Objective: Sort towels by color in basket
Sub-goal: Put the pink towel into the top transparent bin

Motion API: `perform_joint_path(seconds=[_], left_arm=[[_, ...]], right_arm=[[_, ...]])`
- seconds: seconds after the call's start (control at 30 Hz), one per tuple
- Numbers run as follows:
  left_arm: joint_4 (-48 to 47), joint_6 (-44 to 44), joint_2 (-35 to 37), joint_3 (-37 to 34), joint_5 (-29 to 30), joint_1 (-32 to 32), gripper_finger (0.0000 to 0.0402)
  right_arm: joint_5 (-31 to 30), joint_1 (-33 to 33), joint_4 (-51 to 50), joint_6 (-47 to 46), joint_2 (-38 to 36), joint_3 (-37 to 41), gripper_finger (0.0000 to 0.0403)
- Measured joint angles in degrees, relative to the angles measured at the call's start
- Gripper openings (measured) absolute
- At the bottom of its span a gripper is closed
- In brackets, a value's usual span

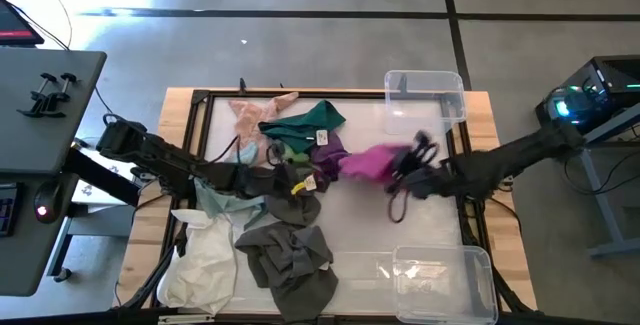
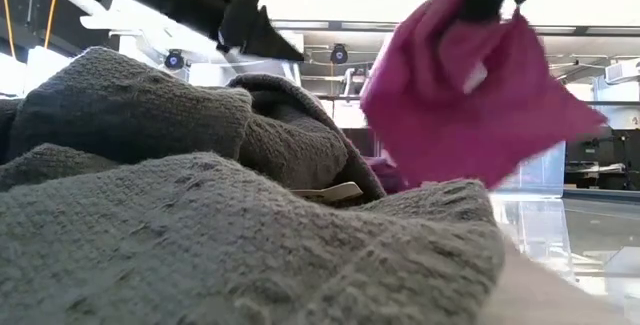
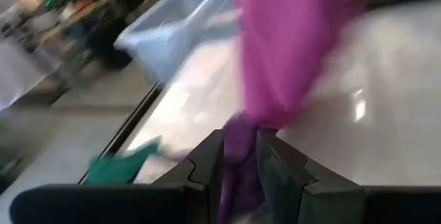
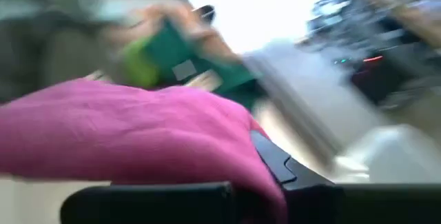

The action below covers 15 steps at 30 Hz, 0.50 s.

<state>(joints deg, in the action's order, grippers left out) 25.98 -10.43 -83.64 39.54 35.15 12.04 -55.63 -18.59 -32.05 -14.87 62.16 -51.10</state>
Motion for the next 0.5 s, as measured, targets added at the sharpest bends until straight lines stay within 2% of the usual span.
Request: perform_joint_path(seconds=[0.17, 0.27, 0.37, 0.5], left_arm=[[4.28, -4.59, -0.31, -0.58, -1.61, -0.03, 0.0074], [5.18, -5.76, -0.35, -0.58, -1.62, -0.54, 0.0074], [5.28, -5.68, -0.35, -0.58, -1.61, -0.81, 0.0074], [5.17, -5.27, -0.35, -0.58, -1.64, -0.5, 0.0074]], right_arm=[[-11.49, 3.28, -16.36, 6.8, -4.54, -14.48, 0.0003], [-13.16, 8.56, -19.15, 13.34, -6.18, -20.54, 0.0002], [-10.34, 15.07, -19.38, 18.16, -7.26, -24.09, 0.0002], [0.32, 24.62, -19.83, 21.24, -8.32, -25.14, 0.0002]])
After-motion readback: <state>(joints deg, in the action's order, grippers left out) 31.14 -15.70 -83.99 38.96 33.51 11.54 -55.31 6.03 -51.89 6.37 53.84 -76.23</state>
